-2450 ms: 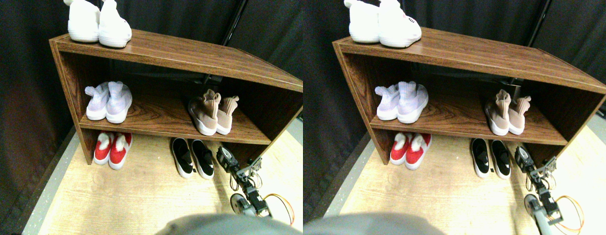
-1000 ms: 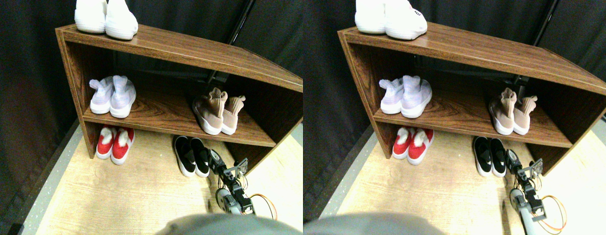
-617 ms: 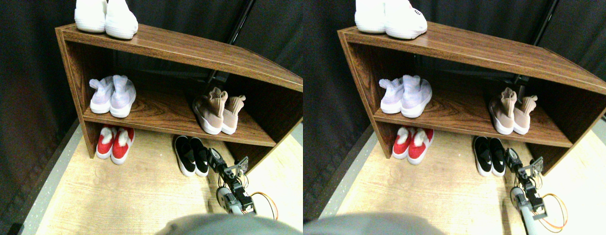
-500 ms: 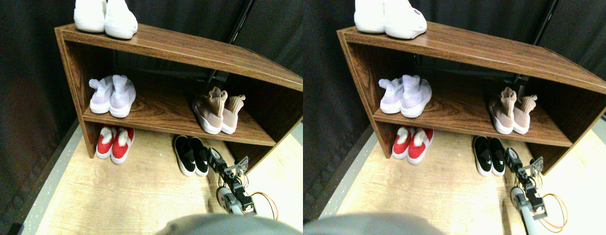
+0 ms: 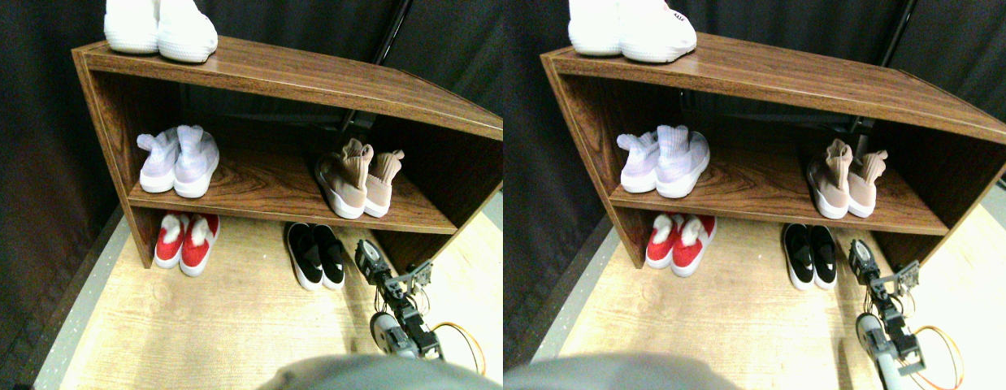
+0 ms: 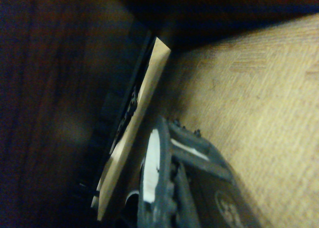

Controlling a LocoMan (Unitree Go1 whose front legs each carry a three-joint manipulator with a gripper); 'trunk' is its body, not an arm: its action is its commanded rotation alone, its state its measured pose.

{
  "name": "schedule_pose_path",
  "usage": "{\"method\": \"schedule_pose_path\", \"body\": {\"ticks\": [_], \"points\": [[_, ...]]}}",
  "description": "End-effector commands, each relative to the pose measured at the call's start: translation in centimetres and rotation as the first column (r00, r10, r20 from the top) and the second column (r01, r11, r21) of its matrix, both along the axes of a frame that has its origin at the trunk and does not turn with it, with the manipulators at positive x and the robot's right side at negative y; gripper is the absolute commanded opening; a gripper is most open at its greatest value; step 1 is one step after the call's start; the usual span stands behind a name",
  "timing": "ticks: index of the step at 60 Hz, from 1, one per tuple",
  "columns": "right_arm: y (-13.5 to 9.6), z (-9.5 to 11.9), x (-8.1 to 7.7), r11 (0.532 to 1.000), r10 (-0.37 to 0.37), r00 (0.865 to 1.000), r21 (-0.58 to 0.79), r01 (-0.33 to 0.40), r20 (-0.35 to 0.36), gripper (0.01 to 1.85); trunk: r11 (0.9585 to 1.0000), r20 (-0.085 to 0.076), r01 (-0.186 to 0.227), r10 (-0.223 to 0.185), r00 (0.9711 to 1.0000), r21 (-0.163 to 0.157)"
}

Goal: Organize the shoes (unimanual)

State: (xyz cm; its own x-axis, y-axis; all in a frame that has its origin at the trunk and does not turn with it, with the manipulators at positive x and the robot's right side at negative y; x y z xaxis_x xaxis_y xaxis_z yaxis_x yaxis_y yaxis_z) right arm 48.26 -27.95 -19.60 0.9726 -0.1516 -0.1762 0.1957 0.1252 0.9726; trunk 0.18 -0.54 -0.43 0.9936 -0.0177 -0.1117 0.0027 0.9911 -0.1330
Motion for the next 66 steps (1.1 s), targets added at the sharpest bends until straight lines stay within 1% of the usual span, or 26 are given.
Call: {"method": "schedule_pose_path", "body": {"ticks": [1, 4, 9, 12, 19, 21, 24, 26, 28, 31, 38, 39, 40, 41, 43, 45, 46, 47, 48, 49, 51, 52, 54, 57, 61, 66], "points": [[0.1, 2.2, -1.1, 1.000, 0.015, 0.997, -0.024, -0.013, 0.071, 0.06, 0.9997, 0.027, 0.017, -0.017, 0.9995, -0.017], [-0.1, 2.9, -2.0, 0.999, 0.045, 0.994, -0.022, -0.043, 0.095, 0.06, 0.9996, 0.032, 0.023, -0.023, 0.9992, -0.015], [-0.2, 3.7, -3.2, 0.999, 0.049, 0.994, -0.030, -0.046, 0.095, 0.06, 0.9994, 0.038, 0.031, -0.031, 0.9988, -0.012], [-0.2, 4.3, -4.3, 0.996, 0.070, 0.992, -0.056, -0.064, 0.103, 0.06, 0.9993, 0.040, 0.035, -0.035, 0.9986, -0.010], [0.1, 5.3, -5.9, 0.993, 0.110, 0.986, -0.059, -0.103, 0.126, 0.06, 0.9992, 0.045, 0.039, -0.038, 0.9982, -0.007], [0.2, 5.8, -6.5, 0.987, 0.153, 0.978, -0.063, -0.145, 0.143, 0.06, 0.9992, 0.050, 0.039, -0.039, 0.9980, -0.006], [0.5, 6.3, -7.2, 0.984, 0.169, 0.973, -0.090, -0.156, 0.159, 0.06, 0.9992, 0.056, 0.040, -0.040, 0.9977, -0.003], [0.8, 6.9, -7.8, 0.978, 0.193, 0.965, -0.115, -0.174, 0.180, 0.06, 0.9992, 0.057, 0.040, -0.040, 0.9975, -0.003], [0.8, 7.1, -8.0, 0.977, 0.196, 0.963, -0.120, -0.176, 0.184, 0.06, 0.9992, 0.061, 0.041, -0.041, 0.9973, -0.002], [1.3, 8.0, -8.8, 0.968, 0.235, 0.949, -0.134, -0.210, 0.210, 0.06, 0.9991, 0.068, 0.042, -0.042, 0.9968, 0.000], [2.4, 9.7, -10.1, 0.967, 0.240, 0.942, -0.144, -0.211, 0.234, 0.06, 0.9991, 0.080, 0.043, -0.043, 0.9958, 0.004], [2.9, 10.4, -10.5, 0.960, 0.268, 0.929, -0.156, -0.234, 0.256, 0.06, 0.9991, 0.082, 0.043, -0.043, 0.9957, 0.004], [2.9, 10.4, -10.5, 0.960, 0.268, 0.929, -0.156, -0.234, 0.256, 0.06, 0.9991, 0.082, 0.043, -0.043, 0.9957, 0.004], [3.0, 10.5, -10.5, 0.958, 0.275, 0.925, -0.159, -0.239, 0.263, 0.06, 0.9991, 0.084, 0.043, -0.043, 0.9955, 0.003], [3.5, 11.2, -10.7, 0.948, 0.311, 0.911, -0.160, -0.276, 0.271, 0.06, 0.9991, 0.088, 0.041, -0.041, 0.9952, 0.002], [3.9, 11.7, -10.8, 0.943, 0.321, 0.904, -0.183, -0.277, 0.284, 0.06, 0.9992, 0.089, 0.040, -0.039, 0.9952, 0.000], [4.1, 11.9, -10.8, 0.935, 0.341, 0.894, -0.203, -0.290, 0.292, 0.06, 0.9992, 0.089, 0.040, -0.039, 0.9952, 0.000], [4.1, 11.9, -10.8, 0.935, 0.341, 0.894, -0.203, -0.290, 0.292, 0.06, 0.9993, 0.091, 0.038, -0.038, 0.9951, -0.001], [4.4, 12.2, -10.8, 0.931, 0.352, 0.887, -0.212, -0.299, 0.298, 0.06, 0.9994, 0.094, 0.036, -0.035, 0.9949, -0.002], [4.6, 12.4, -10.9, 0.930, 0.355, 0.885, -0.211, -0.301, 0.301, 0.06, 0.9994, 0.096, 0.034, -0.033, 0.9948, -0.002], [5.1, 12.8, -10.9, 0.924, 0.372, 0.873, -0.217, -0.316, 0.315, 0.06, 0.9995, 0.099, 0.030, -0.030, 0.9946, -0.003], [5.4, 13.0, -11.0, 0.927, 0.366, 0.875, -0.210, -0.312, 0.317, 0.06, 0.9995, 0.099, 0.030, -0.030, 0.9946, -0.003], [5.7, 13.2, -11.0, 0.927, 0.367, 0.873, -0.204, -0.315, 0.321, 0.06, 0.9997, 0.102, 0.026, -0.025, 0.9944, -0.004], [6.4, 13.5, -11.0, 0.918, 0.389, 0.863, -0.212, -0.335, 0.321, 0.06, 0.9997, 0.106, 0.022, -0.021, 0.9941, -0.007], [7.0, 13.9, -11.0, 0.907, 0.410, 0.861, -0.235, -0.349, 0.302, 0.06, 0.9998, 0.110, 0.017, -0.015, 0.9938, -0.010], [7.9, 14.2, -10.8, 0.896, 0.436, 0.848, -0.236, -0.377, 0.300, 0.06, 0.9998, 0.117, 0.007, -0.005, 0.9931, -0.017]]}}
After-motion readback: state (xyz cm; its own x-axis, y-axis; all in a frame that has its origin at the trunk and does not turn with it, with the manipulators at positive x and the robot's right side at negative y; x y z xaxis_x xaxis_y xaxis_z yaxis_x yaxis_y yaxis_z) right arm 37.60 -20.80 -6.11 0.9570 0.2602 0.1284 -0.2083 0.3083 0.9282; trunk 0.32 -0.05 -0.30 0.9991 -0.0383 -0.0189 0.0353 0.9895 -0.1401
